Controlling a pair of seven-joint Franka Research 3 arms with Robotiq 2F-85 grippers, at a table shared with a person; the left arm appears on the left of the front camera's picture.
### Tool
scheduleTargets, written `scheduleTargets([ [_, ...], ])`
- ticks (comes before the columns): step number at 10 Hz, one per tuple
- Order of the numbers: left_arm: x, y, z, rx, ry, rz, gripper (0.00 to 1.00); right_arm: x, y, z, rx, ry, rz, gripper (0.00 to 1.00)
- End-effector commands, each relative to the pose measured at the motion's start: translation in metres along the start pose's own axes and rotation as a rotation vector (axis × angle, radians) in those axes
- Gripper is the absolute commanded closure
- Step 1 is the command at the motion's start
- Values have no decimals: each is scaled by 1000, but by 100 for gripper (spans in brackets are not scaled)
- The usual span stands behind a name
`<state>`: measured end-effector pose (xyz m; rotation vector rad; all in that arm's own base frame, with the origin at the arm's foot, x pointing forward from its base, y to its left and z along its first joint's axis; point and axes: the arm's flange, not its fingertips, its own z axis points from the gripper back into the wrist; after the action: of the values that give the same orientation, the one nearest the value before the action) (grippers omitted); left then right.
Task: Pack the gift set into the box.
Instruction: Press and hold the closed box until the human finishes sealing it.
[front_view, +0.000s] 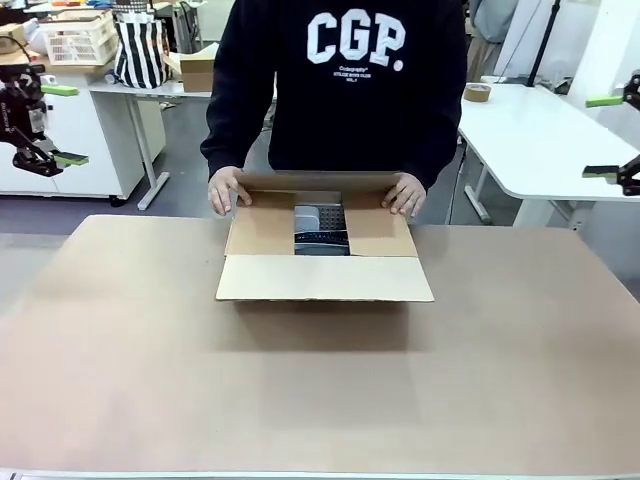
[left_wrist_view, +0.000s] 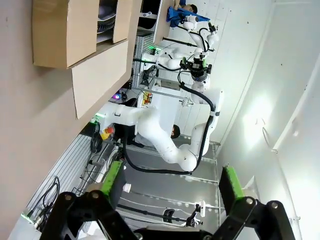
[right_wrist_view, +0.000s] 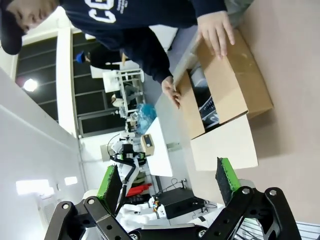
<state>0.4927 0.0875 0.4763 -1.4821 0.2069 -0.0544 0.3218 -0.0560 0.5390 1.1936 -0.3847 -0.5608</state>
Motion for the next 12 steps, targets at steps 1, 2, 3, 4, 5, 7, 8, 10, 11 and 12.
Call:
scheduleTargets([
  [1,-1,-2,2,-8,11,-18,0,4,2,-4,26,0,29,0],
  [2,-1,-2,2,-8,11,-18,0,4,2,-4,26,0,29,0],
  [3,-1,-2,2,-8,11,-18,0,4,2,-4,26,0,29,0],
  [4,-1,-2,2,-8,11,-18,0,4,2,-4,26,0,29,0],
  [5,-1,-2,2,-8,11,-18,0,4,2,-4,26,0,29,0],
  [7,-1,-2,2,-8,11,-18,0,4,2,-4,26,0,29,0],
  [8,-1,-2,2,-8,11,-18,0,4,2,-4,26,0,29,0],
  [10,-1,-2,2,-8,11,-18,0,4,2,-4,26,0,29,0],
  [11,-1,-2,2,-8,11,-18,0,4,2,-4,26,0,29,0],
  [12,-1,-2,2,-8,11,-18,0,4,2,-4,26,0,29,0],
])
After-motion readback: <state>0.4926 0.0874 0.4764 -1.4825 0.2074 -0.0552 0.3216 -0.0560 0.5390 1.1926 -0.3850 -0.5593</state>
